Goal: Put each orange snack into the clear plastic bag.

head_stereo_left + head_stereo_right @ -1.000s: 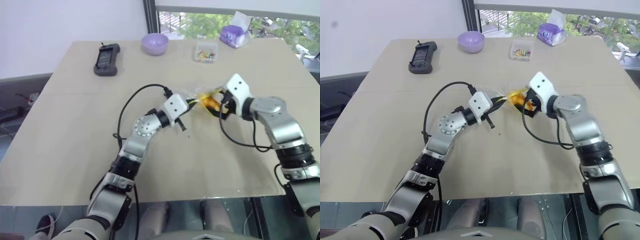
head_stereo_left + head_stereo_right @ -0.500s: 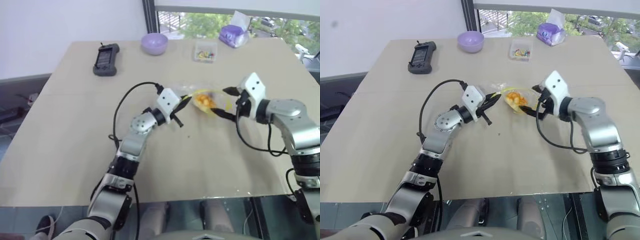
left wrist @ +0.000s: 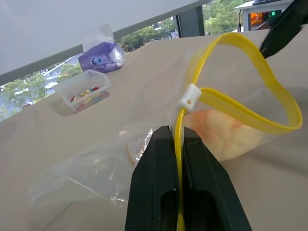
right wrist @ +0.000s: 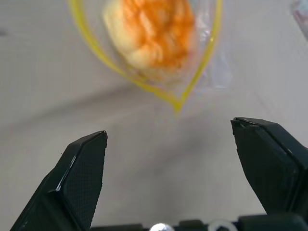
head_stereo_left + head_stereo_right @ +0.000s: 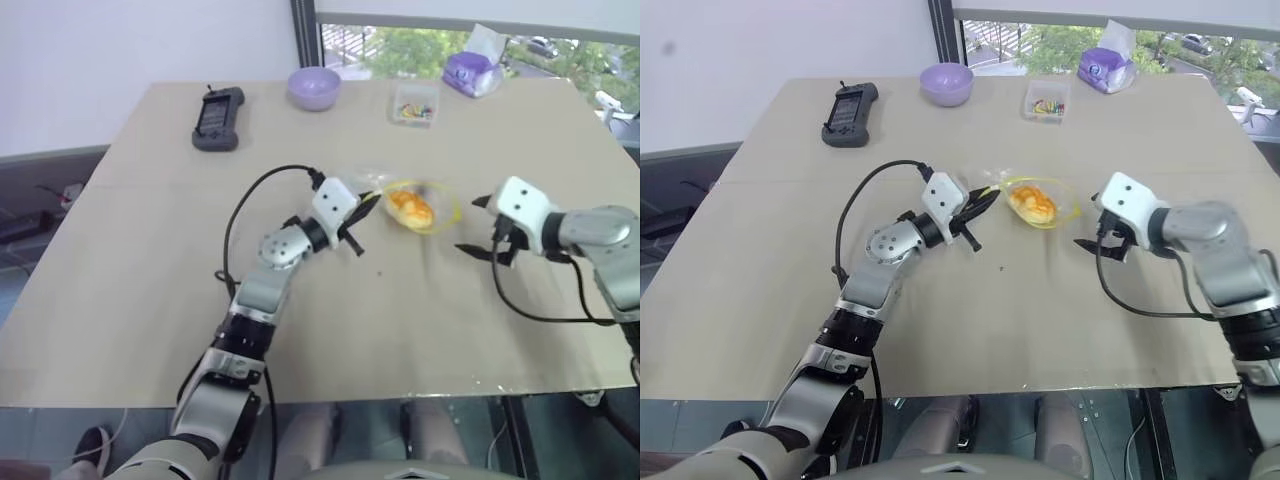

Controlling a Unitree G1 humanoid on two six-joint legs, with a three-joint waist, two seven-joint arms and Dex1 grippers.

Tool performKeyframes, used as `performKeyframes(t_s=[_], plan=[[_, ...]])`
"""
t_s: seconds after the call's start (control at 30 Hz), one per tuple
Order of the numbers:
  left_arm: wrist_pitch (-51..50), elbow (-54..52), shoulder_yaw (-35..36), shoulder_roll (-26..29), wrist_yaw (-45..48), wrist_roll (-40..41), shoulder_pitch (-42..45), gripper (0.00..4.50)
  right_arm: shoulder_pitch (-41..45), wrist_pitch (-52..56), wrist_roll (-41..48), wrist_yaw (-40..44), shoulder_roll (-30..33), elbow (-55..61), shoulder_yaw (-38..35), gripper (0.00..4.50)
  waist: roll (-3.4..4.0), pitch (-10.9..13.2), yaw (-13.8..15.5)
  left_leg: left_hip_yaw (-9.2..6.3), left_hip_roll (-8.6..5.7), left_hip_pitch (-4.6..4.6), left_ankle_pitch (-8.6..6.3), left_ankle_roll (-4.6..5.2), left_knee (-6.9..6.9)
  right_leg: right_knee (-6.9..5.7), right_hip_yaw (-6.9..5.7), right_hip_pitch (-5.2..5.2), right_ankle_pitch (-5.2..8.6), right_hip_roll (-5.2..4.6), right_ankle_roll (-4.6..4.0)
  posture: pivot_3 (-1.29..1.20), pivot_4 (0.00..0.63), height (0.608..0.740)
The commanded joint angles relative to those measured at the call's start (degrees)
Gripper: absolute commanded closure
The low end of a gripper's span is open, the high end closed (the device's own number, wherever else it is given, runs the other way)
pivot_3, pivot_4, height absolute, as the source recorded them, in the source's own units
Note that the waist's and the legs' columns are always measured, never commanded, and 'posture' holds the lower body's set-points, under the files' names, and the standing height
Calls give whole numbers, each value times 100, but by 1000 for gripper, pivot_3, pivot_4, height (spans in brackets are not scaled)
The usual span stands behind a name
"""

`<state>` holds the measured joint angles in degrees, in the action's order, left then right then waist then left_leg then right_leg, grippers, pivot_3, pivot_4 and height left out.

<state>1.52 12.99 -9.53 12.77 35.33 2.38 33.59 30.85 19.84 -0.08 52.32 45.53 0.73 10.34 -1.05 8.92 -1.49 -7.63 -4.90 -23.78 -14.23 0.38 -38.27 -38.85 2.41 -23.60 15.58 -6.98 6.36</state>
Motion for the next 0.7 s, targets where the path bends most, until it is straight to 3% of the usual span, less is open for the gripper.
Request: performKeyframes(t_s=[0.03, 0.13, 0.23, 0.43, 0.5, 0.7], plan=[[93, -238, -7, -1, 14, 13, 40, 4500, 286, -264, -332, -231, -135, -70, 105, 27, 0, 0, 1, 0, 1, -1, 0, 0, 0, 1, 0, -1, 0, -1, 0, 0, 150, 740], [93, -247, -6, 2, 3, 5, 36, 4500, 382, -301, -346, -289, -307, -137, 93, 27, 0, 0, 14, -2, -1, -2, 0, 0, -1, 3, 0, 1, 0, -5, 0, 0, 150, 740], [88, -247, 7, 17, -9, 0, 40, 4500, 489, -346, -378, -287, -337, -188, 42, 837, 0, 0, 34, -3, -1, -2, 0, 0, -1, 2, -2, 0, 0, -4, 0, 0, 150, 740], [88, -268, -1, 22, -20, -4, -5, 4500, 454, -366, -399, -195, -236, -162, 6, 3724, 0, 0, 52, -3, -2, -2, 0, 0, -1, 2, -2, 0, 0, -4, 0, 0, 150, 740], [92, -264, -9, 16, -22, -6, -6, 4500, 441, -351, -393, -198, -230, -143, -1, 4445, 0, 0, 52, -3, -1, -2, 0, 0, -1, 2, -2, 0, 0, -3, 0, 0, 150, 740], [139, -206, -5, 13, -40, -32, 30, 4500, 445, -305, -467, -248, -156, -134, -32, 4445, 0, 0, 52, -3, -2, -2, 0, 0, -1, 2, -2, 0, 0, -3, 0, 0, 150, 740]])
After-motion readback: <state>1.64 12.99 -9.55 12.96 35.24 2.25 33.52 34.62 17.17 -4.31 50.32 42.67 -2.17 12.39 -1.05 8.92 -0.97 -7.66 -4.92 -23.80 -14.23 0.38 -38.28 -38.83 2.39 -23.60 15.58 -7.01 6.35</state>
